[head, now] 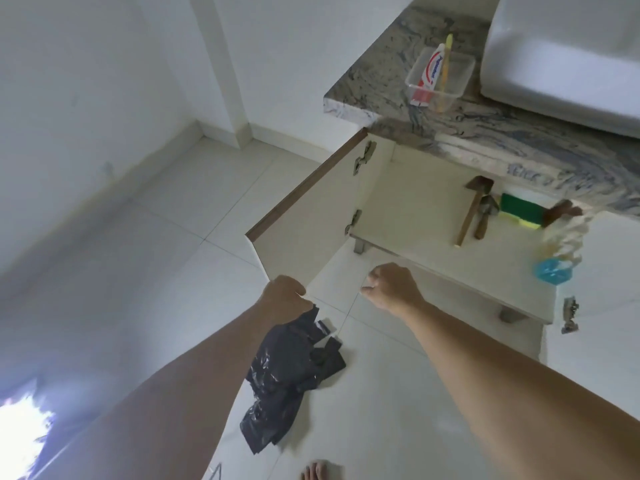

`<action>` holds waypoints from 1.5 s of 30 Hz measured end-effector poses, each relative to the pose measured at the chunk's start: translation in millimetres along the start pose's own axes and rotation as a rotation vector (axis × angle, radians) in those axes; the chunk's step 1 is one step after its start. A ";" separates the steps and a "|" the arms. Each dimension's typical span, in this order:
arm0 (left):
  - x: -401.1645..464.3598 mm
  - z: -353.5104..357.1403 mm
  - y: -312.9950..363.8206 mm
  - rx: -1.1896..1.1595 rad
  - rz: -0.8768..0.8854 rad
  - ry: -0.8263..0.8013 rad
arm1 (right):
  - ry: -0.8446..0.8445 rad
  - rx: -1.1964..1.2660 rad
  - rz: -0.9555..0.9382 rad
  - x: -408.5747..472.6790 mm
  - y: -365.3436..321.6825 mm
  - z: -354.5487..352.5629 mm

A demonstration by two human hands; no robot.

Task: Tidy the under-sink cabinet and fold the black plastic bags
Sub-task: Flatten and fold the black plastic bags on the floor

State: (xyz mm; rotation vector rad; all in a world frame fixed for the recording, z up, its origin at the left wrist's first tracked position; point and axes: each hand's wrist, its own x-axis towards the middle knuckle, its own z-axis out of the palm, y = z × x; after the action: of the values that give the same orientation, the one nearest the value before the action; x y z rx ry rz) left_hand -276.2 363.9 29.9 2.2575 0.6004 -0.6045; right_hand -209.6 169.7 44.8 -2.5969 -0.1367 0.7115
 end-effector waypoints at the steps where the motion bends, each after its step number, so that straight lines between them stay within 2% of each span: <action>1: -1.4 12.1 -12.5 0.036 -0.008 -0.027 | -0.025 0.007 0.000 -0.2 10.0 16.1; 4: -3.6 51.3 -46.1 0.060 -0.061 -0.058 | -0.060 0.073 0.042 1.0 39.3 66.0; 8: 13.5 109.9 -99.9 0.062 -0.080 -0.086 | -0.095 0.068 0.000 11.8 75.9 139.5; 16: 112.0 240.6 -232.0 0.114 -0.078 -0.204 | -0.104 0.042 -0.069 81.6 138.8 312.8; 25: 223.7 325.0 -350.5 0.237 -0.078 0.071 | -0.107 0.084 -0.092 173.9 183.9 471.0; 29: 262.3 339.2 -367.8 0.194 -0.060 0.243 | -0.102 0.066 -0.155 211.4 194.2 515.2; 32: 290.8 343.1 -373.9 0.269 0.008 0.280 | -0.114 0.009 -0.204 235.1 198.9 537.4; 35: 314.6 343.3 -375.2 0.393 0.059 0.256 | -0.101 -0.021 -0.231 249.2 201.4 551.7; 38: 328.2 336.4 -369.0 0.459 0.080 0.227 | -0.131 -0.083 -0.192 255.3 200.5 563.8; 41: 332.8 330.6 -357.2 0.511 0.175 0.187 | -0.110 -0.107 -0.158 258.1 197.6 568.0; 45: 337.0 331.5 -339.5 0.633 0.318 0.088 | -0.017 -0.129 -0.272 246.7 197.7 548.0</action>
State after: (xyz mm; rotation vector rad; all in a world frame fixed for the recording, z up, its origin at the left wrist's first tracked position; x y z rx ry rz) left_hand -288.0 418.6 -549.4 2.9023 0.0730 -0.5899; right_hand -277.8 256.7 -578.1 -2.6222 -0.5458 0.6438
